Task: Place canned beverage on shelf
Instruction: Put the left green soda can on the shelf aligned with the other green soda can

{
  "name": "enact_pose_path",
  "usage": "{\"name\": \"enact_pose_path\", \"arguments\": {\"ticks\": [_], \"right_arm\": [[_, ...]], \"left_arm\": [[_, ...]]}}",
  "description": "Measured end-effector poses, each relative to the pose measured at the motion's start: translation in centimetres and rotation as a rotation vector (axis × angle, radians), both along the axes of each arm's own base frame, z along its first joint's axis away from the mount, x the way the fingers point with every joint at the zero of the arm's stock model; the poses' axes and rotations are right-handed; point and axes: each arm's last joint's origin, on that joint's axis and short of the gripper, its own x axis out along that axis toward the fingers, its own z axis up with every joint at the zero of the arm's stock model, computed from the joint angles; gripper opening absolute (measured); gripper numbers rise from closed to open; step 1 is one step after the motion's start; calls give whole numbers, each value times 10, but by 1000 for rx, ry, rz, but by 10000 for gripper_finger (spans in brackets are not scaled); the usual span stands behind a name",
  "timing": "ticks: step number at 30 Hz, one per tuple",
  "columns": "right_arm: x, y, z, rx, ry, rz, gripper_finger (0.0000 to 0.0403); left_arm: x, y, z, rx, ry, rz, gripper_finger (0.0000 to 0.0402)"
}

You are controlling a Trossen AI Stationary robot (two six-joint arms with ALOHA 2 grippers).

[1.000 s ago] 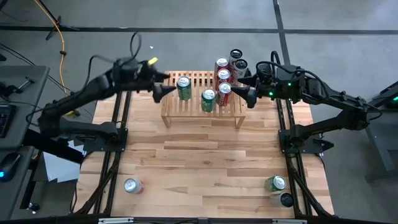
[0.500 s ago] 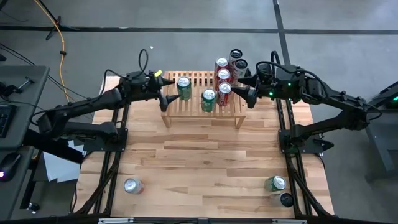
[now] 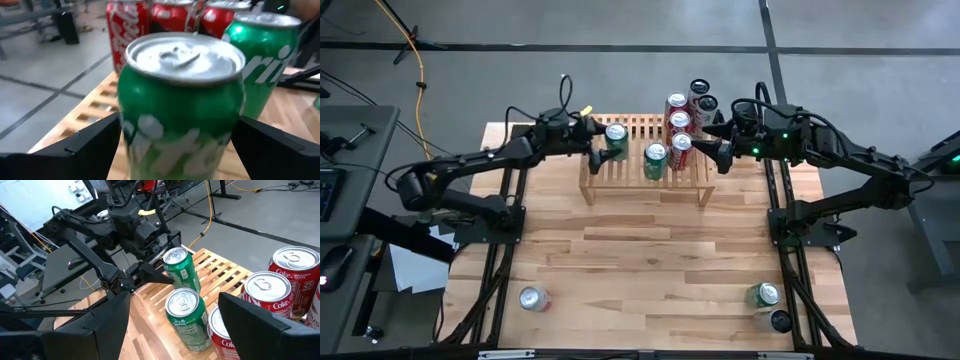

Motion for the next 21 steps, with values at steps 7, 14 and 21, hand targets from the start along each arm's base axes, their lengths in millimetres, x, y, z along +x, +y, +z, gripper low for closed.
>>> {"name": "enact_pose_path", "arguments": {"ticks": [7, 14, 21], "right_arm": [[0, 0, 0, 1, 0, 0, 287], [0, 0, 0, 0, 1, -2, 287], [0, -2, 0, -13, 5, -53, 287]], "left_arm": [[9, 7, -8, -36, -40, -84, 349], [4, 4, -2, -68, -33, -82, 316], [8, 5, 33, -72, -20, 36, 289]]}}
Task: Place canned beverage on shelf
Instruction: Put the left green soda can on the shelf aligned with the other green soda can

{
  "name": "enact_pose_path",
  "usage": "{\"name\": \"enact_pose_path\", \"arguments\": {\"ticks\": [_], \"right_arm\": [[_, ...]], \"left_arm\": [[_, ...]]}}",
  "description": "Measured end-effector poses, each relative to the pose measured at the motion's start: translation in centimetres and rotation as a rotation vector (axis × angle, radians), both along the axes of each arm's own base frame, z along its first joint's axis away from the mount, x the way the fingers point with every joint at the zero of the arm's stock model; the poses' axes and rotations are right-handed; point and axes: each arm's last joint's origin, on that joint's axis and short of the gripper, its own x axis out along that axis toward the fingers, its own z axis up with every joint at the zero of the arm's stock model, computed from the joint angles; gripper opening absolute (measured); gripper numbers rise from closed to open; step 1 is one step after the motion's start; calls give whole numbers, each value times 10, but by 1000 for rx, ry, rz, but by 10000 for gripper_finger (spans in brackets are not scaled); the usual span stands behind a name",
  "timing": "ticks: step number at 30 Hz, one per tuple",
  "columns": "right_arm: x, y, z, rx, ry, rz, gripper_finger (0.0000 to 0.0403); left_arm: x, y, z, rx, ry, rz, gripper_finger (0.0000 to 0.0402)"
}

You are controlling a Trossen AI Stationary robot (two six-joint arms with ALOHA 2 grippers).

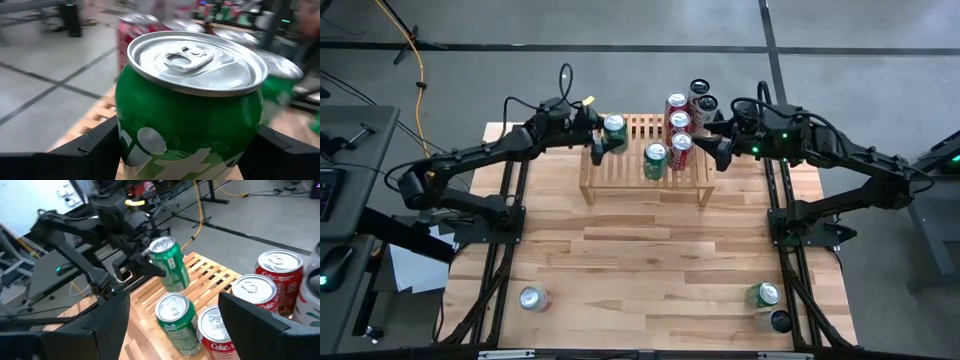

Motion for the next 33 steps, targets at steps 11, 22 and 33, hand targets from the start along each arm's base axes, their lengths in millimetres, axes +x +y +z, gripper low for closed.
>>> {"name": "enact_pose_path", "arguments": {"ticks": [11, 22, 33], "right_arm": [[27, -6, -17, 34, 61, -74, 287], [48, -9, -28, 14, 102, -64, 287], [43, -9, -23, 12, 78, -63, 287]], "left_arm": [[17, -16, 42, -13, -73, 472, 290], [53, -17, 5, -152, -28, 539, 292], [72, -13, -19, -128, 30, 537, 294]]}}
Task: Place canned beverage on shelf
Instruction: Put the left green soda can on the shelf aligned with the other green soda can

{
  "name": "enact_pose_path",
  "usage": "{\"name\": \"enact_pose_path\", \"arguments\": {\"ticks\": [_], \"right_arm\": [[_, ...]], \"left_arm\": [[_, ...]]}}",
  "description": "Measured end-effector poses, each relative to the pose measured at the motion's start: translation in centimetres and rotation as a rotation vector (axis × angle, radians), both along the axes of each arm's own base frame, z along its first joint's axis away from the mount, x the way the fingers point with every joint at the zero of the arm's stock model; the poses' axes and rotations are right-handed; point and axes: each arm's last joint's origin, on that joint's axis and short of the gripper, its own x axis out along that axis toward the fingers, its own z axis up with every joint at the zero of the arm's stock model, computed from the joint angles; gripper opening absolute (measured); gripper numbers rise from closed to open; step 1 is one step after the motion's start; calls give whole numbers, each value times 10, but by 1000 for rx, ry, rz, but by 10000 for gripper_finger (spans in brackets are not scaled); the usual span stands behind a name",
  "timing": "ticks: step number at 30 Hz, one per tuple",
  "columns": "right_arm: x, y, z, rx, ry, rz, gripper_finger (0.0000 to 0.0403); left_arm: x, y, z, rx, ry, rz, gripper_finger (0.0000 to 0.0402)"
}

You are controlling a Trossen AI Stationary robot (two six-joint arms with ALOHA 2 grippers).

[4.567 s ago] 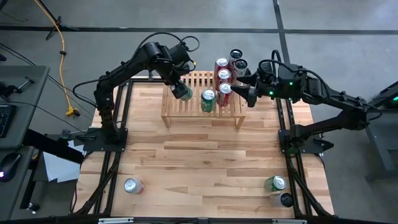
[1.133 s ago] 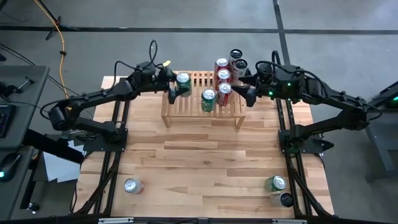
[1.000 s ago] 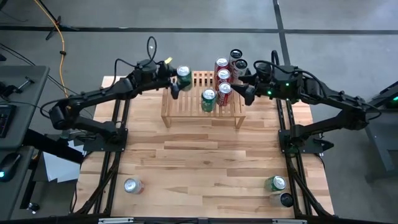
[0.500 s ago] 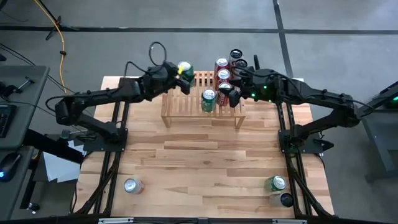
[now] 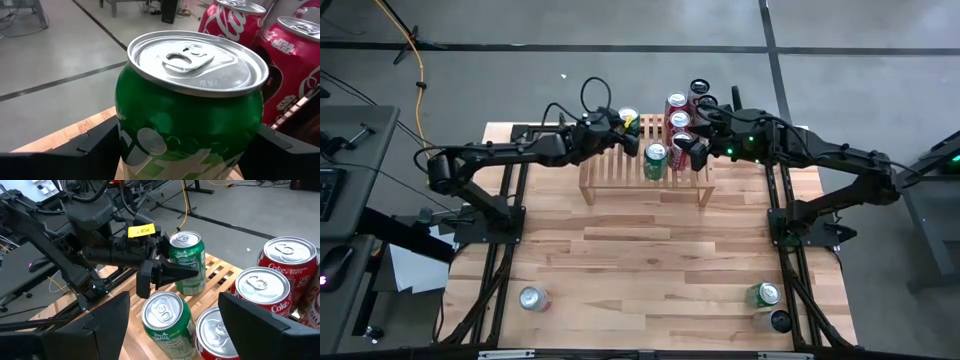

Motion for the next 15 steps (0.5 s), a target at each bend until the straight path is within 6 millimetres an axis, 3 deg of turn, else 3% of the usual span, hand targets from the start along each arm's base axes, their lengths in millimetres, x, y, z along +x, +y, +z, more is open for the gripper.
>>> {"name": "enact_pose_path", "arguments": {"ticks": [7, 15], "right_arm": [[-1, 0, 0, -5, 1, 2, 287], [-1, 0, 0, -6, 1, 3, 287]], "left_arm": [[2, -4, 0, 16, 20, -18, 299], [1, -5, 1, 36, 44, -53, 346]]}}
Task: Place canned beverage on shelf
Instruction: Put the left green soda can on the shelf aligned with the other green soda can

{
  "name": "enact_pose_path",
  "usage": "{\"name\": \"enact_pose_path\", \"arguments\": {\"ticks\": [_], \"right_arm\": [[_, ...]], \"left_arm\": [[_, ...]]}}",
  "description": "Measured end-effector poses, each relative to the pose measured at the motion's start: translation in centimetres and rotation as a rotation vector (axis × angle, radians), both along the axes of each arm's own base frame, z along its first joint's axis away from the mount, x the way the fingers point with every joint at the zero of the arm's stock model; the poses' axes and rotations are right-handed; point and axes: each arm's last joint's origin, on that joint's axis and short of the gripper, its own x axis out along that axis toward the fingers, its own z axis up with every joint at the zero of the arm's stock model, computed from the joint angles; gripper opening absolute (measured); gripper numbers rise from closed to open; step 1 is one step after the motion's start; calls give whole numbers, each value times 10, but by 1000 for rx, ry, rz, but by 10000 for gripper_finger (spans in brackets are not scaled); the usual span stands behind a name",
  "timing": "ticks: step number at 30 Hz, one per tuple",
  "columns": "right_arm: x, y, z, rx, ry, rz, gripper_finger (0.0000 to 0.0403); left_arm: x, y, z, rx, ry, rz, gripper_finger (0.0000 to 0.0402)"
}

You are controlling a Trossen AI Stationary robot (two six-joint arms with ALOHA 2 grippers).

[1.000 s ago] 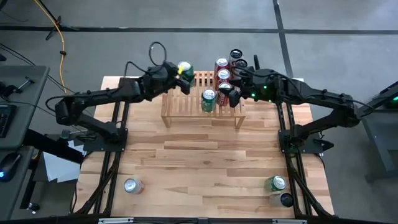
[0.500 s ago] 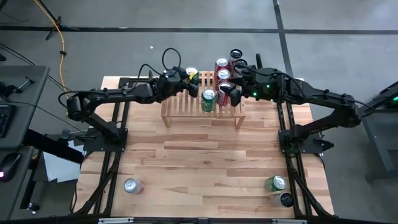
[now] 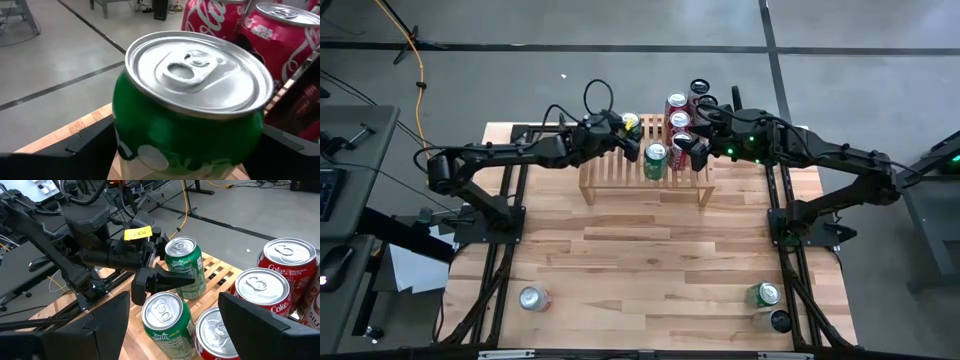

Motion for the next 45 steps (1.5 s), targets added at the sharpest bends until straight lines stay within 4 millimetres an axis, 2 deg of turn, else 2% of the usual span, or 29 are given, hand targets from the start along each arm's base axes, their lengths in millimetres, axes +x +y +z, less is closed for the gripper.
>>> {"name": "enact_pose_path", "arguments": {"ticks": [6, 11, 18, 22, 25, 28, 32, 35, 45], "right_arm": [[0, 0, 0, 0, 0, 0, 287], [0, 0, 0, 0, 0, 0, 287], [0, 0, 0, 0, 0, 0, 287], [0, 0, 0, 0, 0, 0, 287], [0, 0, 0, 1, 0, 1, 287], [0, 0, 0, 8, -2, 11, 287], [1, 2, 0, 22, -5, 37, 287], [1, 2, 0, 25, -6, 46, 287], [1, 2, 0, 23, -4, 54, 287]], "left_arm": [[-4, -2, 9, 12, -25, -20, 356], [-16, -4, 28, 75, -53, -30, 357], [-50, 1, 64, 163, -108, -109, 358], [-72, 17, 73, 120, -163, -192, 358], [-83, 41, 67, -19, -232, -370, 358], [-87, 67, 48, -160, -244, -531, 358], [-90, 89, 30, -161, -208, -610, 358], [-90, 95, 26, -100, -191, -674, 358], [-87, 92, 30, 92, -151, -778, 358]]}}
